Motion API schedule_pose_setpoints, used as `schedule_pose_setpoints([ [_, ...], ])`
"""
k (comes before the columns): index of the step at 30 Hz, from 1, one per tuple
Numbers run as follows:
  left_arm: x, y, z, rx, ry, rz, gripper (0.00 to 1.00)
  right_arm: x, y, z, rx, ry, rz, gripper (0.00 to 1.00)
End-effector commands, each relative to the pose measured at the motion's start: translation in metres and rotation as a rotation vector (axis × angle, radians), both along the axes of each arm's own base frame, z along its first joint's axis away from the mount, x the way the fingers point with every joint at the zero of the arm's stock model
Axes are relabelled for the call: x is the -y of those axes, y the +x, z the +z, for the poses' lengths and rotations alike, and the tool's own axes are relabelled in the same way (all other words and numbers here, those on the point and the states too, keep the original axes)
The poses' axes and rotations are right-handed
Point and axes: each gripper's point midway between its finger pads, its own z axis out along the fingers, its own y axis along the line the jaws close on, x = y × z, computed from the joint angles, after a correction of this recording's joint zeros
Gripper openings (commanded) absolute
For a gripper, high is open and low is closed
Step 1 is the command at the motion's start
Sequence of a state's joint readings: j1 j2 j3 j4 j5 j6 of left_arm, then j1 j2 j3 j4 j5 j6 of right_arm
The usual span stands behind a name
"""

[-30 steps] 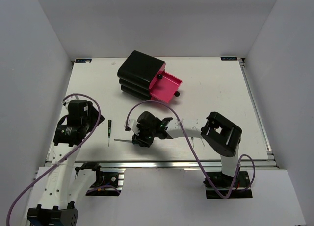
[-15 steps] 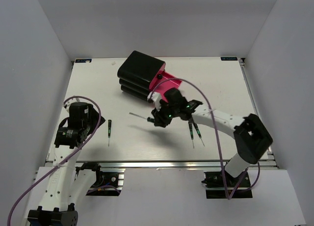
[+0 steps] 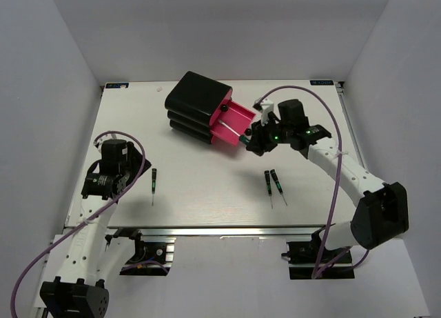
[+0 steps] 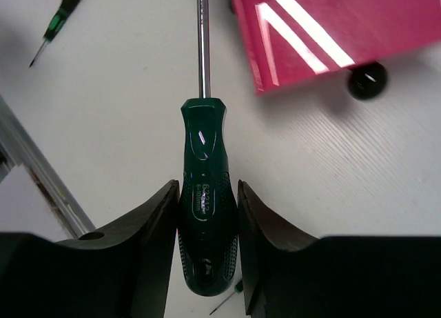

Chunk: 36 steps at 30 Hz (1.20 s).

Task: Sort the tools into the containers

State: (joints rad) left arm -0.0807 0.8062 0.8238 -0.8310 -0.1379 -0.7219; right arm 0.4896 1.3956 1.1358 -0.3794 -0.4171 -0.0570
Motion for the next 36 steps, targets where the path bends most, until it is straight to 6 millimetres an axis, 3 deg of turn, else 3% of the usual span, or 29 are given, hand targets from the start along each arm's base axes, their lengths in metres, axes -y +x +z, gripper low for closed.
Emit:
schedule_pose_setpoints([
  [1, 0.005, 0.009, 0.002, 0.026, -0.011, -0.025, 0.7, 0.019, 0.019, 0.018, -0.064, 0.048, -0.153, 0.0],
  [7, 0.007, 0.015, 0.0, 0.025, -0.017, -0.032, 0.7, 0.027, 0.041, 0.01, -0.134, 0.052, -0.301, 0.0],
  [12, 0.006, 0.016, 0.001, 0.03, -0.014, -0.028, 0.7, 0.024, 0.076, 0.015, -0.175, 0.093, -0.479, 0.0],
  [14, 0.006, 0.015, 0.001, 0.027, -0.013, -0.029, 0.7, 0.022, 0.087, 0.01, -0.198, 0.09, -0.515, 0.0],
  [18, 0.005, 0.014, 0.002, 0.026, -0.013, -0.023, 0.7, 0.012, 0.107, 0.019, -0.227, 0.133, -0.559, 0.0],
  [19, 0.005, 0.013, 0.003, 0.028, -0.012, -0.023, 0.7, 0.009, 0.111, 0.013, -0.259, 0.138, -0.574, 0.0],
  [26, 0.004, 0.014, 0.005, 0.025, -0.007, -0.019, 0.7, -0.012, 0.12, 0.006, -0.315, 0.163, -0.56, 0.0],
  [36, 0.004, 0.016, 0.004, 0.02, -0.007, -0.019, 0.7, -0.043, 0.091, -0.016, -0.364, 0.136, -0.487, 0.0],
])
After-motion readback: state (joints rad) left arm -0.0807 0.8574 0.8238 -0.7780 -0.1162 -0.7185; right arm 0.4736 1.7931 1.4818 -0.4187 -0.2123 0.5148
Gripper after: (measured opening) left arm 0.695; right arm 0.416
